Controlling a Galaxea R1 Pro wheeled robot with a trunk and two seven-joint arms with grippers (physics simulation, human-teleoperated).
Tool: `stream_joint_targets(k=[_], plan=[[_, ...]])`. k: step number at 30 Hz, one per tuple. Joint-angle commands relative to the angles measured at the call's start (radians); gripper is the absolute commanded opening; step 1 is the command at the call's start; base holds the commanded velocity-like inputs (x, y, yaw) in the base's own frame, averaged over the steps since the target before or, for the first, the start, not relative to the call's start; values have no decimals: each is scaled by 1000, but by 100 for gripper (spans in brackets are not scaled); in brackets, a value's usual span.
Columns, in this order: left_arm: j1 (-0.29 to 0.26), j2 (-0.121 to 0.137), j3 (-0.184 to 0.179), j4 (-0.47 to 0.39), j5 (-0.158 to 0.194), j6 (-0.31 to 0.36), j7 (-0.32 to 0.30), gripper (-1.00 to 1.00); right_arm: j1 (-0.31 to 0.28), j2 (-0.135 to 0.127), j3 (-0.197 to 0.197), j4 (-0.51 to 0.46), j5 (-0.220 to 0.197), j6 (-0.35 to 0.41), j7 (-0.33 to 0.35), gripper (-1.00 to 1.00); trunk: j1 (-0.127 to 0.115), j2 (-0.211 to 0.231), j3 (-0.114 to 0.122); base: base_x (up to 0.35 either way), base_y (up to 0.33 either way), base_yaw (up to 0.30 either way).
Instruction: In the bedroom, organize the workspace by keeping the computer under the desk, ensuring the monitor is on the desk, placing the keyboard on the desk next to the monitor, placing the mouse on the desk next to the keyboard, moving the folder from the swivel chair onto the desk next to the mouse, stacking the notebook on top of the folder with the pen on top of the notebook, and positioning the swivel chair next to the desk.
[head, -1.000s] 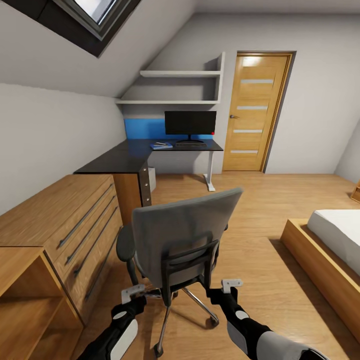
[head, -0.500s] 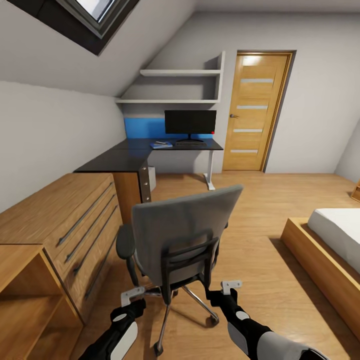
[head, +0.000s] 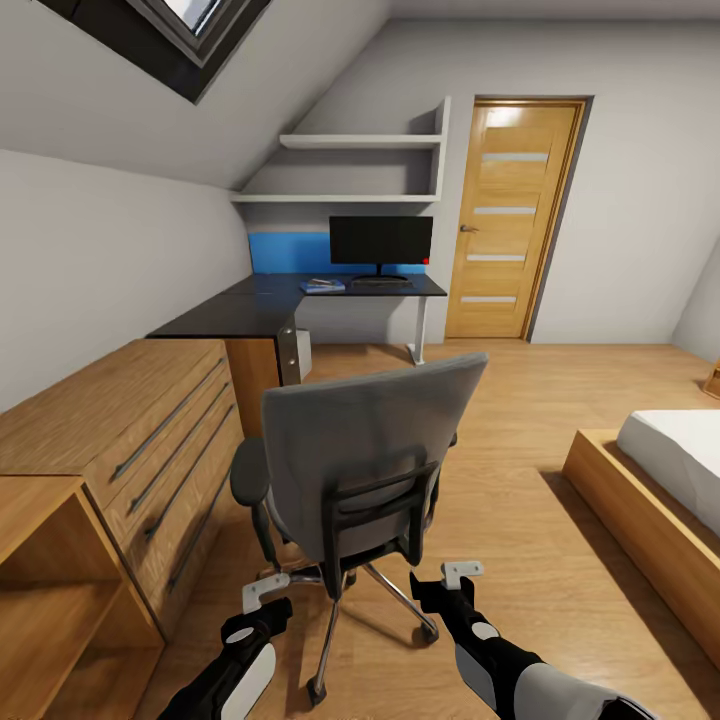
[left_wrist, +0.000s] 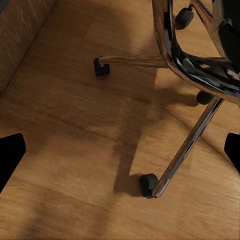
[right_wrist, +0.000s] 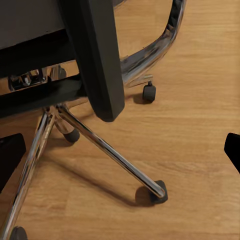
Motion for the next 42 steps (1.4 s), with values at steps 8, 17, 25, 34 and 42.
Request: stream_joint_targets(k=[8, 17, 25, 34, 42], plan=[[-1, 0, -6, -2, 5, 4, 7, 100, -1, 0, 9, 1, -7, -6, -2, 100, 31, -57, -26, 0, 0, 0], [-1, -6, -26, -1, 6, 9, 6, 100, -1, 0, 9, -4, -8, -4, -3, 100, 65, -120, -54, 0, 0, 0], [-77, -40, -31, -1, 11, 42, 5, 100, -1, 0, 6, -41, -5, 94, -4, 100, 96, -176, -79, 0, 0, 0], [-93, -38, -27, 29, 8, 35, 2, 100, -1, -7, 1, -65, -4, 115, -4, 100, 130, -239, -108, 0, 0, 0], [-94, -37, -29, 68, 1, -7, 1, 100, -1, -10, 3, -64, -4, 110, -4, 100, 130, -239, -108, 0, 0, 0]])
